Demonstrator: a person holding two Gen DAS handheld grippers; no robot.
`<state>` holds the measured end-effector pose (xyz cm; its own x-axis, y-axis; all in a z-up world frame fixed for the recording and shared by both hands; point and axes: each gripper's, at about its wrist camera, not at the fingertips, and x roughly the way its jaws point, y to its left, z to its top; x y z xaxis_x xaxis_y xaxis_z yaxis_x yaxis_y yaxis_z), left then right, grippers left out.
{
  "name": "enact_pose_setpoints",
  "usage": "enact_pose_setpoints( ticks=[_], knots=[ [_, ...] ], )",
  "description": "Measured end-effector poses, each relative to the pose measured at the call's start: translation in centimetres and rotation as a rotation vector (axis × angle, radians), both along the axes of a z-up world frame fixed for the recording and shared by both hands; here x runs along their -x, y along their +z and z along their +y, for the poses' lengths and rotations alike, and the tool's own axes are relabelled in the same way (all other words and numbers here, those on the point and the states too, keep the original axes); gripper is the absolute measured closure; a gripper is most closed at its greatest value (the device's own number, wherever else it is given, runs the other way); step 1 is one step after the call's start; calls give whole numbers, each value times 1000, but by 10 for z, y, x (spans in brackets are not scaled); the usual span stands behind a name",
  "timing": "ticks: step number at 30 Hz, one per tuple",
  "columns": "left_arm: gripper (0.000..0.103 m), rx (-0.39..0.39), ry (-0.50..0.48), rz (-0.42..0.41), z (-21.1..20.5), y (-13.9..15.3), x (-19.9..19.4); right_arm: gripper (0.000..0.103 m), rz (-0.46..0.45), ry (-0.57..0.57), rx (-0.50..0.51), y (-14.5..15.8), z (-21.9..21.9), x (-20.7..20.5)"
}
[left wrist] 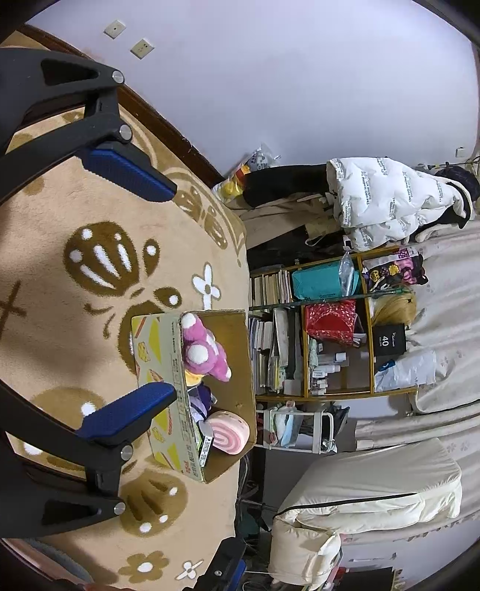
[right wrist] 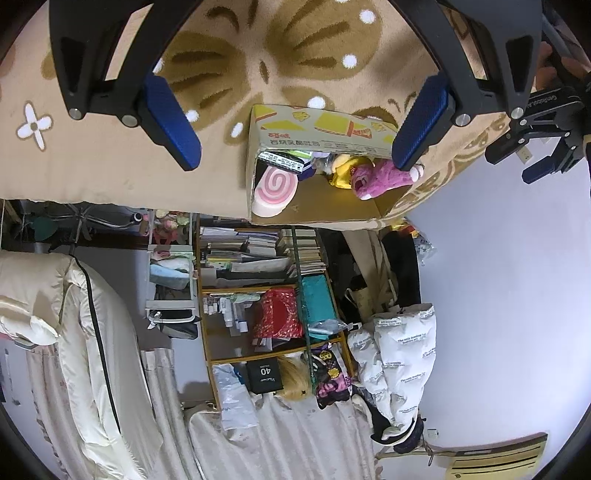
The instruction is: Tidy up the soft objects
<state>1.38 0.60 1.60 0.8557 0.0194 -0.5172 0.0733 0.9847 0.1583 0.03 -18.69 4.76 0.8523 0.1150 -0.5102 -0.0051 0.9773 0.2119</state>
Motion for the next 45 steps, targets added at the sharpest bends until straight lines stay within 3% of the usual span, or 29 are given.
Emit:
enact_pose_setpoints(
  ticks=[45],
  knots=[
    [6,18,10,-5,4,0,1,0,1,2,1,0,-2,-1]
  ],
)
